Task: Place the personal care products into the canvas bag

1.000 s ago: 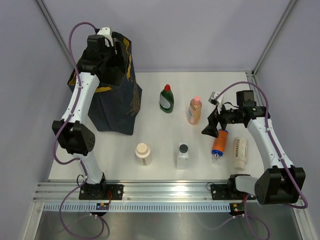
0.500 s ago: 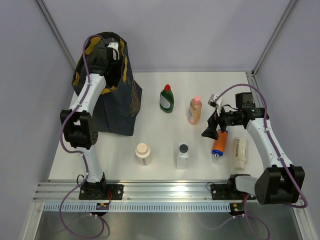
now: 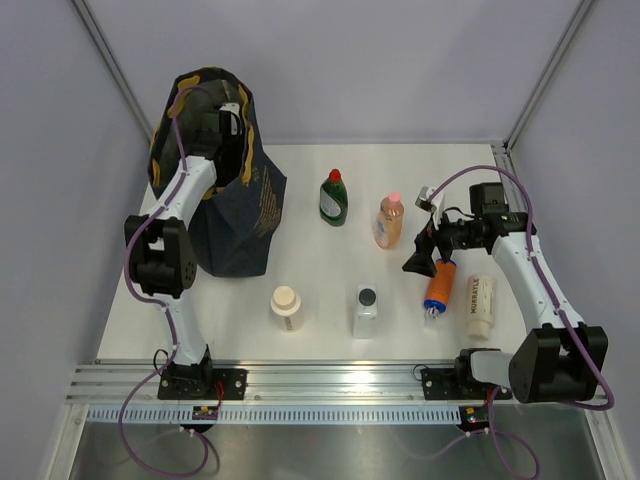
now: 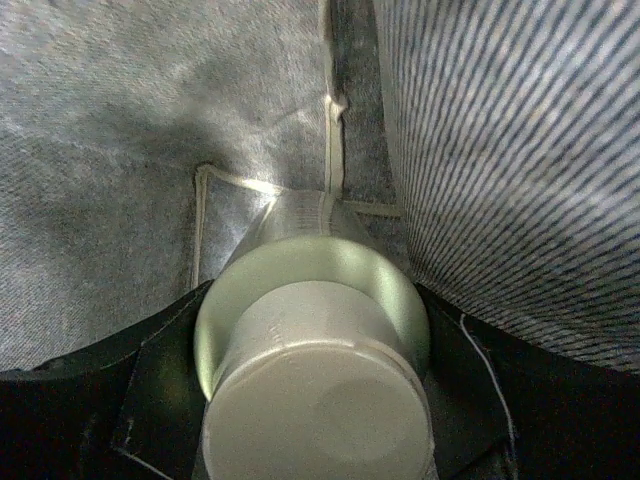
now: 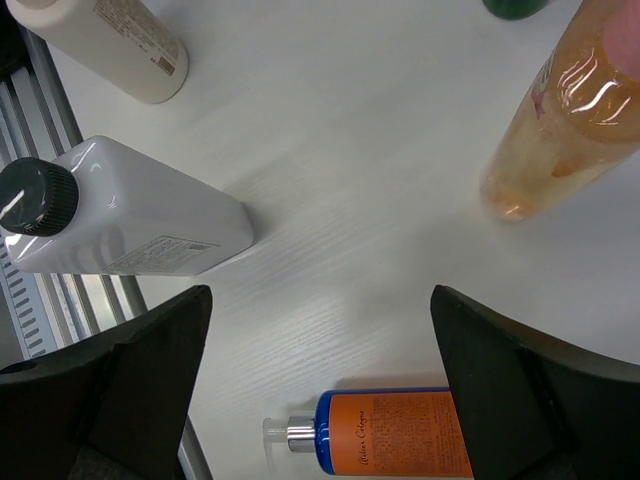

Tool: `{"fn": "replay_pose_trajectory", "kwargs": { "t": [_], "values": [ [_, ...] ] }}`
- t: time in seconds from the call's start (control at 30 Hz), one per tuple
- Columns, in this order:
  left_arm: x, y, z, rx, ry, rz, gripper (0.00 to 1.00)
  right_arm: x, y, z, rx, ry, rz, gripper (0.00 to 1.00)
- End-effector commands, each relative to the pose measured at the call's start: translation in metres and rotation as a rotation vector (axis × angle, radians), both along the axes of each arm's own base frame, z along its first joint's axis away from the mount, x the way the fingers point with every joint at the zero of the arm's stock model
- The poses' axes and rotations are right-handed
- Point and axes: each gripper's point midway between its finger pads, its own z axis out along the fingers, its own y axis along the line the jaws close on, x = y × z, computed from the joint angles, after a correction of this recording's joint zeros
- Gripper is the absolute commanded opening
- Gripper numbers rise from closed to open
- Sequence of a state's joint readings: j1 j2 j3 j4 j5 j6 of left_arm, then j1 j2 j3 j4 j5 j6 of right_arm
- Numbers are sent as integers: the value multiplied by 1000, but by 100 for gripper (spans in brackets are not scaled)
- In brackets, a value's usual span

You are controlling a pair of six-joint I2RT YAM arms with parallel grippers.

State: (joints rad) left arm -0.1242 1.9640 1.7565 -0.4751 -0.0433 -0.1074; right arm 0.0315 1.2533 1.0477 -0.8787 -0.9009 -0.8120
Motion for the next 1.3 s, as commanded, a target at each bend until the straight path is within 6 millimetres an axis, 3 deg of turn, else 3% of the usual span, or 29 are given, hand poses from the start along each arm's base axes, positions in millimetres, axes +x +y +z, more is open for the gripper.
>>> {"fn": "replay_pose_trajectory", "kwargs": {
  "t": [0.0,0.1,0.33,0.47,0.5,0.57,0.6,0.67,0.7,0.8,0.83,0.93,0.97,1.03,1.07,1.1,1.17,1.27],
  "values": [
    [37,3,87,-46,-283,45,82,18,3,20,13,-55,-11,99],
    [36,4,104,-62,-308,44,94,26,4,24,26,-33,-43,100],
    [23,9,153,-106,-387,42,97,58,2,31,59,49,-221,99],
    [3,3,183,-153,-419,7,97,86,-5,34,42,68,-417,99],
    [-9,0,202,-171,-449,-10,98,99,-12,36,15,29,-489,99],
    [-22,-3,214,-209,-459,-12,99,109,-13,39,15,23,-599,100],
    [-37,-5,234,-227,-496,-28,99,113,-9,40,11,-7,-605,99],
    [-52,-7,241,-259,-504,-32,99,114,-4,41,19,-28,-604,100],
    [-69,-8,260,-276,-543,-44,99,115,4,38,21,-45,-582,100],
    [-92,-10,271,-309,-569,-56,99,123,10,25,-11,-60,-599,100],
    [-109,-9,287,-323,-604,-60,99,126,14,20,-20,-50,-620,100],
    [-132,-10,288,-349,-604,-59,99,149,4,-7,-83,-36,-758,99],
    [-151,-9,300,-357,-637,-65,99,156,1,-8,-94,-54,-784,99],
    [-165,-10,290,-371,-621,-71,99,162,2,-19,-102,-44,-796,99],
    [-183,-8,299,-378,-650,-71,99,166,5,-19,-90,-55,-792,100],
    [-187,-8,286,-380,-624,-67,99,167,6,-23,-92,-53,-791,99],
    [-210,-6,290,-390,-655,-63,99,172,11,-34,-84,-46,-783,99],
    [-223,-2,277,-389,-645,-43,99,179,19,-41,-69,-52,-783,95]
  ]
}}
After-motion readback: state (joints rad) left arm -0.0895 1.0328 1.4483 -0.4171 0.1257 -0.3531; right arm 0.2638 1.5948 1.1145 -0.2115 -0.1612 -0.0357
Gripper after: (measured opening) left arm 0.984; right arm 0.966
